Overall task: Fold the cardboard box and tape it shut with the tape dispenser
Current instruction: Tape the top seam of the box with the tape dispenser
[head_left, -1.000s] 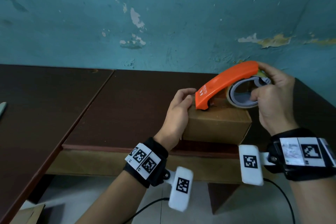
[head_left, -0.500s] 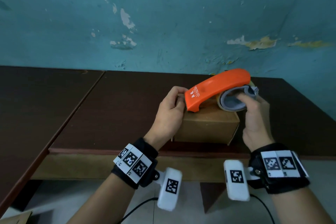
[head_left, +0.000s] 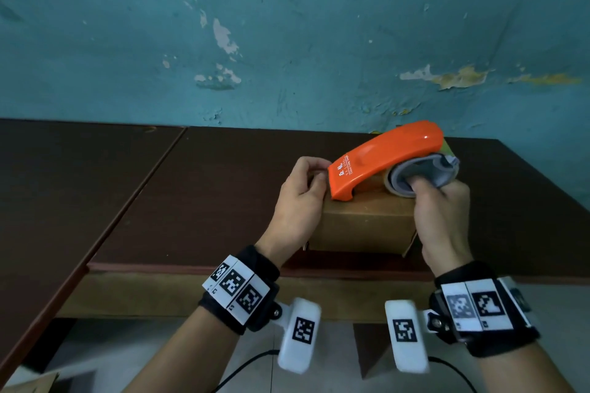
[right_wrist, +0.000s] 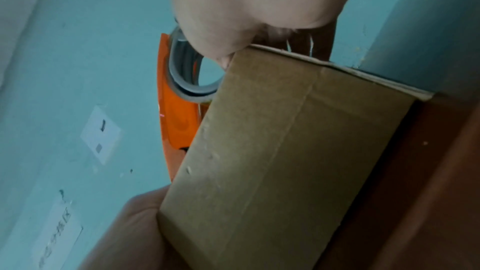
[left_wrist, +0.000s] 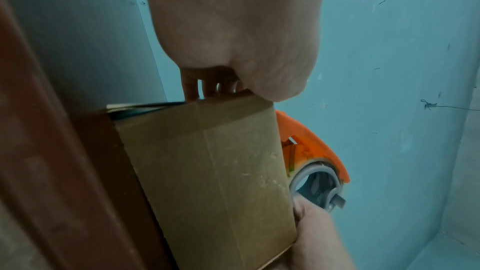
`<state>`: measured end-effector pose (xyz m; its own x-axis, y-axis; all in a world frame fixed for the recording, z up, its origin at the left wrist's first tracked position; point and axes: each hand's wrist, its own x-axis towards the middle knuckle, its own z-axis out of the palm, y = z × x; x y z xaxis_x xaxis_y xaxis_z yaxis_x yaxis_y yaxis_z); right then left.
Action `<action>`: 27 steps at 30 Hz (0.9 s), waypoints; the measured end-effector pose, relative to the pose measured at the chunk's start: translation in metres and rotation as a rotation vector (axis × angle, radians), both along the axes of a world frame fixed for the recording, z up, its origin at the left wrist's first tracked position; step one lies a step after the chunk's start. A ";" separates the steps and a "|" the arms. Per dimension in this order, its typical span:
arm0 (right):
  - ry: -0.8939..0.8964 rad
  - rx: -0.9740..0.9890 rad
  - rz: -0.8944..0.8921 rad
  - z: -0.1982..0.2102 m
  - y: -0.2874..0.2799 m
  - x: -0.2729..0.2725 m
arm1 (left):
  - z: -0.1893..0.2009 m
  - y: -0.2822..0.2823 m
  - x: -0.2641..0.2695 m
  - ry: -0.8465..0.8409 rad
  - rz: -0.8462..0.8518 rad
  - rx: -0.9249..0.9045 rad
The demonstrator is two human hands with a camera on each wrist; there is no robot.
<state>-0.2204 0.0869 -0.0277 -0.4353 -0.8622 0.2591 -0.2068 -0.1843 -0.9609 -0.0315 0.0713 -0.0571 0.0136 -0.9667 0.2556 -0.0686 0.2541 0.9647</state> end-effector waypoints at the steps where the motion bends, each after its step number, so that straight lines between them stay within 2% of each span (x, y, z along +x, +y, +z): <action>1: 0.007 -0.001 -0.009 0.000 -0.001 0.000 | -0.001 0.001 0.002 -0.004 -0.008 -0.014; 5: 0.011 0.034 0.001 0.001 -0.005 -0.003 | -0.004 0.009 0.007 0.041 -0.179 -0.014; 7: 0.019 0.034 -0.004 0.002 -0.007 -0.003 | -0.004 0.009 0.007 -0.010 -0.222 -0.023; 11: 0.017 0.045 -0.030 0.001 -0.010 -0.002 | -0.001 0.005 0.009 -0.087 -0.211 -0.030; 23: 0.062 0.032 -0.030 0.001 -0.008 -0.004 | -0.004 0.008 0.007 -0.054 -0.214 -0.074; 27: 0.130 0.030 -0.021 0.003 -0.009 -0.012 | -0.004 0.007 0.006 -0.047 -0.195 -0.066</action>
